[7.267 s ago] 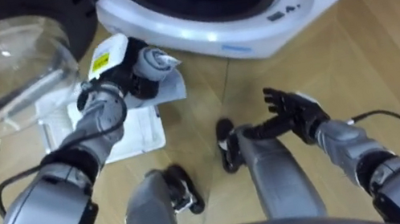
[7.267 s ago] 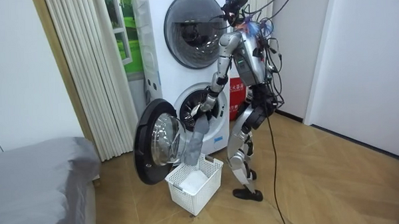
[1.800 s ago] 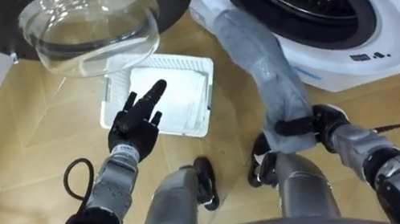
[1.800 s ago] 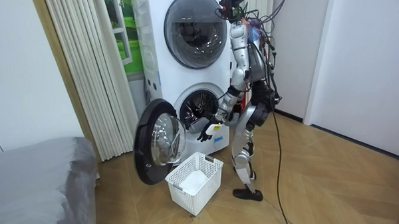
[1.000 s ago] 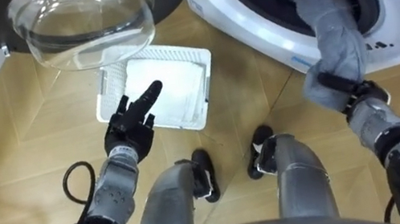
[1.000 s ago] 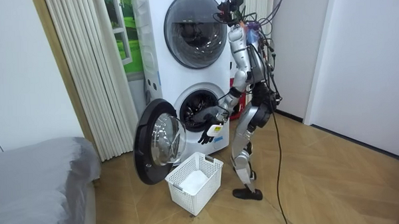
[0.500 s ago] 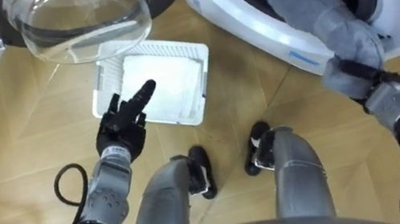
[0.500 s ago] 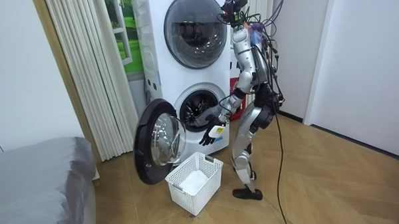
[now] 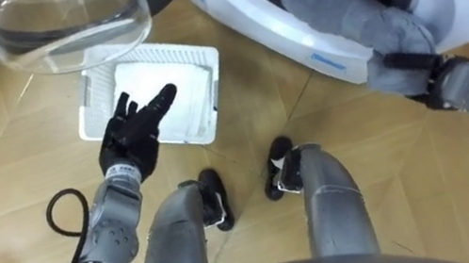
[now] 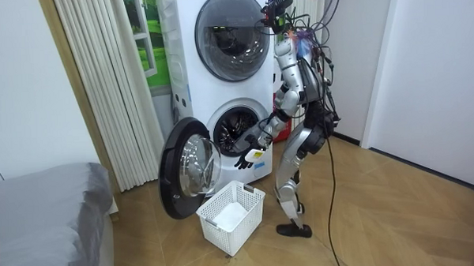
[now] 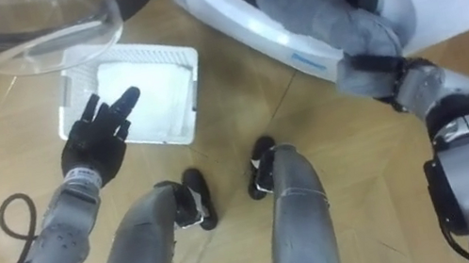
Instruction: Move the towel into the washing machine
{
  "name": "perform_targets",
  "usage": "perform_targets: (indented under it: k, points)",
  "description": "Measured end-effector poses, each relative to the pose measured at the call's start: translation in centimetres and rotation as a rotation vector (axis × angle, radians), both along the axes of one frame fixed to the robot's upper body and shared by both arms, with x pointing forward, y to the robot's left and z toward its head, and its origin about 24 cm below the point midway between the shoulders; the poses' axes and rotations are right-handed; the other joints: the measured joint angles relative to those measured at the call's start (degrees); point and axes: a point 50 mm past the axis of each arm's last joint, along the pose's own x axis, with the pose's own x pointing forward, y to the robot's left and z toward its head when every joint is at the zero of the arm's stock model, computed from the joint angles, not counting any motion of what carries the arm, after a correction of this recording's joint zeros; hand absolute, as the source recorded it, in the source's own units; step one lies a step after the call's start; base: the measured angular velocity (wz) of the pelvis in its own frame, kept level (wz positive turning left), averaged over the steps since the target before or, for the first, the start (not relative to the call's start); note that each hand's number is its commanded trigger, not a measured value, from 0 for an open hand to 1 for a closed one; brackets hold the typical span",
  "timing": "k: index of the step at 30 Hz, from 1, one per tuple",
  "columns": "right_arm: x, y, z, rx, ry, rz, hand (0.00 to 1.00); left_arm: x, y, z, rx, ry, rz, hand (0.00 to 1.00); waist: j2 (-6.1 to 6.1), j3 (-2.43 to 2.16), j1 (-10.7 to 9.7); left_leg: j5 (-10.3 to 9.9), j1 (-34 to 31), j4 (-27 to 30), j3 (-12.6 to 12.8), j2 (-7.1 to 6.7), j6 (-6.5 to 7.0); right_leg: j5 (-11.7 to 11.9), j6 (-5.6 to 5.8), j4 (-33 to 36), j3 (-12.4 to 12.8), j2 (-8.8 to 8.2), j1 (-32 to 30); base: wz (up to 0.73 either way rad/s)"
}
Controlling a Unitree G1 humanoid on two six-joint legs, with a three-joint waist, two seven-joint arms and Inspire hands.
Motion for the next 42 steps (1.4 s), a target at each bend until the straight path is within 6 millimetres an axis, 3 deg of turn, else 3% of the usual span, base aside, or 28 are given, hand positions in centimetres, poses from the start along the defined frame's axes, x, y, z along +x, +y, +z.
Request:
perform_targets:
  k: [4, 15, 22, 24, 26, 28, 32, 38, 39, 40, 41, 42]
  points:
    - [0.9, 0.5, 0.9, 0.010, 0.016, 0.015, 1.00, -0.4, 0.1, -0.2, 0.006, 0.011, 0.000, 0.00, -0.14, 0.06, 0.03, 0.14, -0.02, -0.20, 0.21, 0.26, -0.19, 0.76, -0.14, -0.95, 0.19, 0.54, 0.04, -0.09]
    - [1.1, 0.7, 0.9, 0.043, 0.001, 0.042, 1.00, 0.6, -0.8, 0.2, -0.004, 0.001, -0.046, 0.00, -0.04, 0.01, 0.78, 0.11, -1.49, 0.83, 0.13, 0.73, -0.06, 1.02, -0.21, -1.03, -0.12, 0.75, -0.92, -0.01]
    - [0.9, 0.5, 0.6, 0.094, -0.034, 0.072, 1.00, 1.7, -2.0, 0.6, -0.002, -0.013, -0.126, 0.00, 1.10, -0.05, 5.09, 0.37, -1.09, 0.58, 0.35, 2.26, -0.58, 2.25, -0.99, -3.18, -0.60, 2.42, 0.18, -0.07]
    - [1.2, 0.5, 0.8, 0.103, -0.078, 0.090, 1.00, 2.1, -2.3, 0.5, 0.003, -0.009, -0.150, 0.00, 1.72, 0.00, 6.15, 0.45, -0.95, 0.53, 0.21, 2.38, -0.70, 2.25, -1.05, -3.33, -0.87, 2.45, 0.46, 0.03]
    - [1.9, 0.5, 1.3, 0.099, -0.165, 0.115, 1.00, 2.2, -2.8, 0.3, 0.010, 0.008, -0.193, 0.00, 3.10, -0.02, 7.26, 0.61, -0.84, 0.01, -0.35, 2.41, -0.89, 2.42, -1.12, -4.16, -1.54, 2.60, 1.09, 0.07]
    - [2.3, 0.5, 1.8, 0.094, -0.230, 0.133, 1.00, 2.3, -3.0, 0.4, 0.008, 0.006, -0.209, 0.00, 3.16, -0.02, 8.04, 1.10, -0.76, -0.77, -0.77, 2.22, -1.10, 2.47, -1.22, -4.69, -2.00, 2.55, 1.32, 0.13]
    - [2.3, 0.9, 1.5, 0.107, -0.269, 0.166, 1.00, 2.0, -2.9, -0.3, 0.034, 0.044, -0.232, 0.00, 3.31, 0.08, 8.74, 1.80, 0.85, -2.76, -2.32, 2.34, -1.67, 2.51, -1.60, -6.93, -4.36, 2.77, 4.10, 0.16]
    - [2.4, 1.2, 1.4, 0.098, -0.271, 0.195, 1.00, 2.8, -3.9, 0.1, 0.007, 0.037, -0.254, 0.00, 3.36, 0.12, 8.75, 1.73, 0.90, -3.20, -2.10, 2.54, -1.71, 2.57, -1.61, -7.46, -4.41, 3.01, 4.18, -0.03]
    - [2.4, 1.2, 1.4, 0.098, -0.272, 0.195, 0.91, 2.9, -4.0, 0.2, 0.007, 0.032, -0.258, 0.00, 3.39, 0.13, 8.95, 1.71, 0.90, -3.22, -1.98, 2.71, -1.74, 2.70, -1.63, -7.76, -4.39, 3.21, 4.21, -0.13]
    - [2.4, 1.3, 1.4, 0.098, -0.279, 0.196, 0.19, 3.0, -4.1, 0.2, 0.007, 0.026, -0.264, 0.00, 3.55, 0.23, 9.31, 1.69, 0.90, -3.23, -1.84, 3.15, -1.80, 3.11, -1.79, -8.52, -4.44, 3.72, 4.44, -0.14]
    - [2.5, 1.5, 1.4, 0.097, -0.288, 0.199, 0.00, 3.0, -4.1, 0.2, 0.007, 0.027, -0.266, 0.00, 3.71, 0.29, 9.34, 1.74, 0.95, -3.36, -1.81, 3.36, -1.90, 3.31, -1.86, -8.97, -4.47, 4.01, 4.59, -0.12]
    - [2.6, 1.6, 1.4, 0.099, -0.294, 0.197, 0.00, 3.0, -4.1, 0.2, 0.006, 0.027, -0.266, 0.00, 3.71, 0.30, 9.35, 1.76, 0.96, -3.42, -1.74, 3.36, -1.94, 3.31, -1.88, -8.94, -4.47, 4.00, 4.56, -0.07]
